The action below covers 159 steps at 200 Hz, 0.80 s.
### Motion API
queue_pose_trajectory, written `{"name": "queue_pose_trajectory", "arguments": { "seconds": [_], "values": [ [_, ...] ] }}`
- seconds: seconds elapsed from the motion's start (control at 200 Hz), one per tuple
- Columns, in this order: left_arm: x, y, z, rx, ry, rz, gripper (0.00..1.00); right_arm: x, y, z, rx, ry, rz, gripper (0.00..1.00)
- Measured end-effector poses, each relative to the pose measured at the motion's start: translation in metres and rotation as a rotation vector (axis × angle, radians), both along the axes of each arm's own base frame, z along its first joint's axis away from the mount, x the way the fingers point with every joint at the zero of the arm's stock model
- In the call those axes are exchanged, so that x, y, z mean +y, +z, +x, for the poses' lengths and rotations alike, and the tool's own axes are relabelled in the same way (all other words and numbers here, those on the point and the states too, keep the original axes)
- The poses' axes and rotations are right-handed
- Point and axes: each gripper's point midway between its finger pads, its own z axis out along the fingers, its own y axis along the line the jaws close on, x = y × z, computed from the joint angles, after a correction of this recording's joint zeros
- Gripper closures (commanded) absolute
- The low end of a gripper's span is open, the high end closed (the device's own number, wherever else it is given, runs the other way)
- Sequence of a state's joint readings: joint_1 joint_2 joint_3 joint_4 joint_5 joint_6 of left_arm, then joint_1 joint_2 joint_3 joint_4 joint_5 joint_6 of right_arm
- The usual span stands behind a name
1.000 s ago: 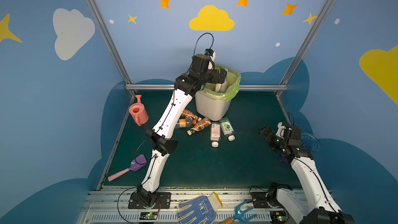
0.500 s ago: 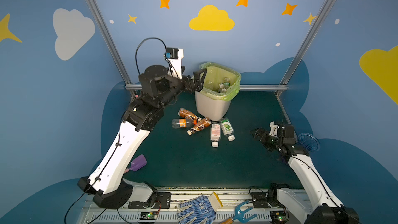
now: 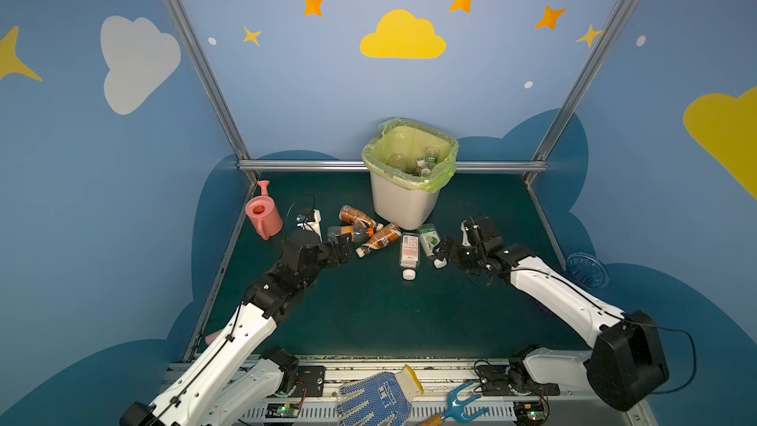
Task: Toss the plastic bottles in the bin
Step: 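Lower the left gripper back while the right gripper reaches into the pile, then grasp the clear red-print-label bottle with the right gripper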
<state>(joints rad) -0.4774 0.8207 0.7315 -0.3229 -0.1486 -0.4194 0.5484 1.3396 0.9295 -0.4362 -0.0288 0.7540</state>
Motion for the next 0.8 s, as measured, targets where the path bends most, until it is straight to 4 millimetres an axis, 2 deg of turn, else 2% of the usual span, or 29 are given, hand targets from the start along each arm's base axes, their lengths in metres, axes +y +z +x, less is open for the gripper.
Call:
{"name": "queue_pose_trajectory", "arguments": {
  "seconds": [0.205,0.385,0.531,0.796],
  "values": [
    [0.022,-0.063,-0.031,0.099,0.085,-0.050,0.00,0.042,-0.015,0.008,0.038,0.049,-0.103,0.02],
    [0.037,-0.098,-0.053,0.135,0.154,-0.104,0.00,0.070,-0.029,0.020,0.071,0.080,-0.201,0.05],
    [0.045,-0.112,-0.065,0.140,0.185,-0.142,0.00,0.083,-0.044,0.029,0.109,0.092,-0.276,0.08],
    [0.049,-0.115,-0.071,0.131,0.207,-0.183,0.00,0.083,-0.073,0.039,0.187,0.093,-0.403,0.08]
  ]
}}
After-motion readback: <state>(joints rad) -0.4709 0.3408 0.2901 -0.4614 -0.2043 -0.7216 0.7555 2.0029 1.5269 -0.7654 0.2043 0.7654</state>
